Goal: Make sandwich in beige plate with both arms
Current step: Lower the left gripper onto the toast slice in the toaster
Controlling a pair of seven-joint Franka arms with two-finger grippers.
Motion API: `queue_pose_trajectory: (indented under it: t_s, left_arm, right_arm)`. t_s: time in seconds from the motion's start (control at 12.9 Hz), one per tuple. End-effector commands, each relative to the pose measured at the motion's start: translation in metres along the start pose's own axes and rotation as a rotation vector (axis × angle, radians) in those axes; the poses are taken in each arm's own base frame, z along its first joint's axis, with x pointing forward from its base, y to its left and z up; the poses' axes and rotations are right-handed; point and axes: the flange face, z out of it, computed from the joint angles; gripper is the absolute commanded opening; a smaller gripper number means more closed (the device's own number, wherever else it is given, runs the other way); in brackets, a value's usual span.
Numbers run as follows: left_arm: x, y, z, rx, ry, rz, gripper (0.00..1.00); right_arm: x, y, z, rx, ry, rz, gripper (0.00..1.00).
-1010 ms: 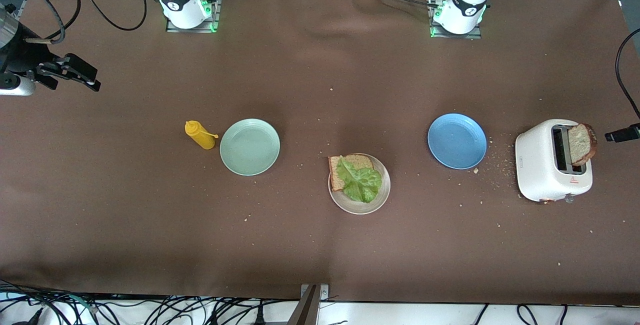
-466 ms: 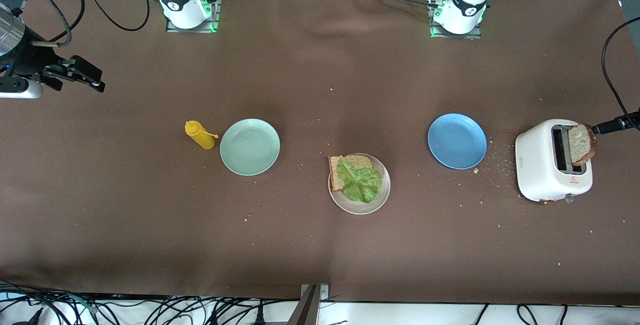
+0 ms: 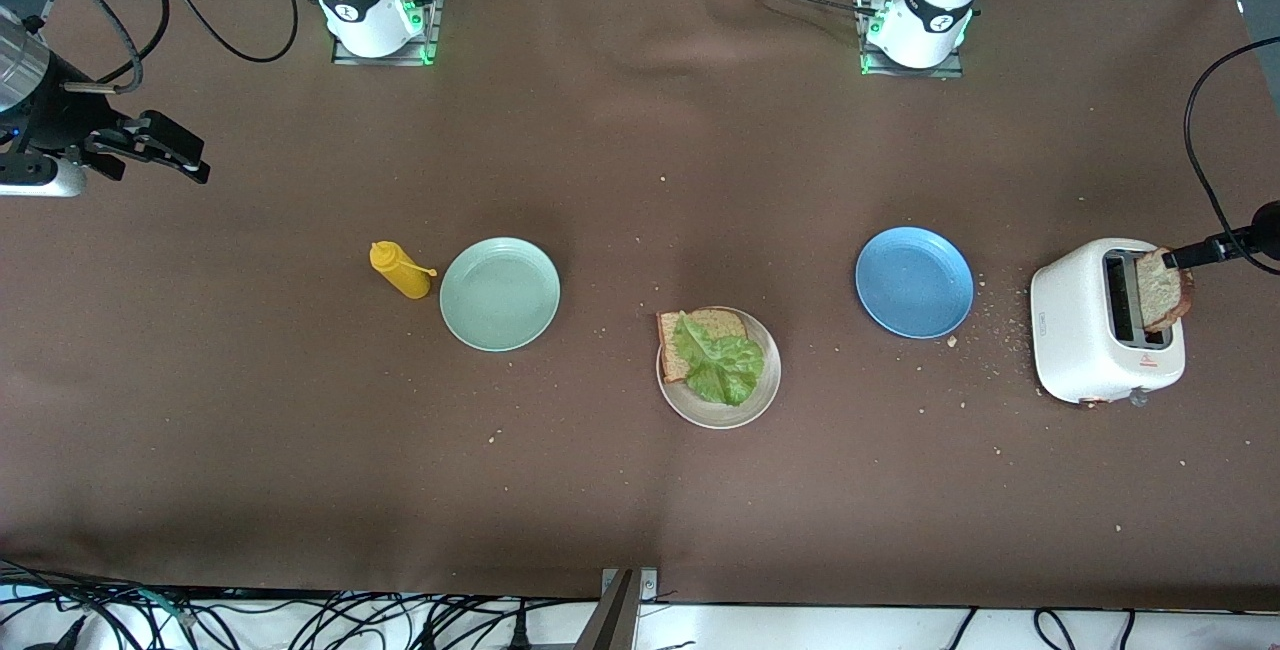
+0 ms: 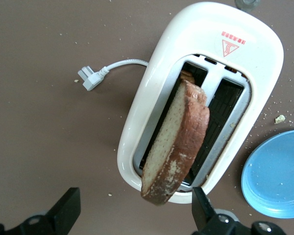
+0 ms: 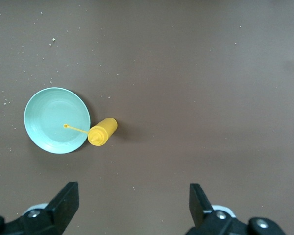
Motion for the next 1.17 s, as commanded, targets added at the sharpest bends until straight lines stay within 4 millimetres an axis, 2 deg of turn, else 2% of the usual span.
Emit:
queue_pose_trajectory:
  t_s: [0.0,0.08,0.16,0.31,0.39,0.54,0.78,1.09]
  left_arm:
    - [0.006,0.002,0.012,-0.019,0.004,0.011,0.99]
    - [0.008,0.003,0.015,-0.019,0.007,0.016,0.92]
    - [0.011,0.002,0.018,-0.014,0.002,0.019,0.73]
    - [0.011,0.003,0.018,-0.005,0.002,0.04,0.07]
    - [0.011,0.002,0.017,-0.005,0.002,0.08,0.0]
    - [0.011,0.001,0.014,-0.005,0.005,0.101,0.0]
    - [0.013,0.002,-0.01,-0.005,0.014,0.098,0.0]
    - [0.007,0.001,-0.063,-0.027,-0.028,0.095,0.0]
  right_arm:
    - [-0.001,0.001,-0.002,0.002,-0.01,-0.004,1.0]
    - [-0.003,-0.001,-0.001,0.011,-0.022,-0.006,1.0]
    - [-0.004,-0.002,0.003,0.011,-0.042,-0.005,1.0]
    - [-0.004,-0.002,0.005,0.01,-0.052,-0.006,1.0]
    - [-0.002,-0.001,0.008,0.01,-0.056,-0.003,1.0]
    - [-0.002,0.0,0.009,0.01,-0.058,-0.002,1.0]
    - [0.001,-0.001,0.015,0.007,-0.071,-0.009,1.0]
    - [-0.002,-0.009,0.019,0.001,-0.099,-0.025,1.0]
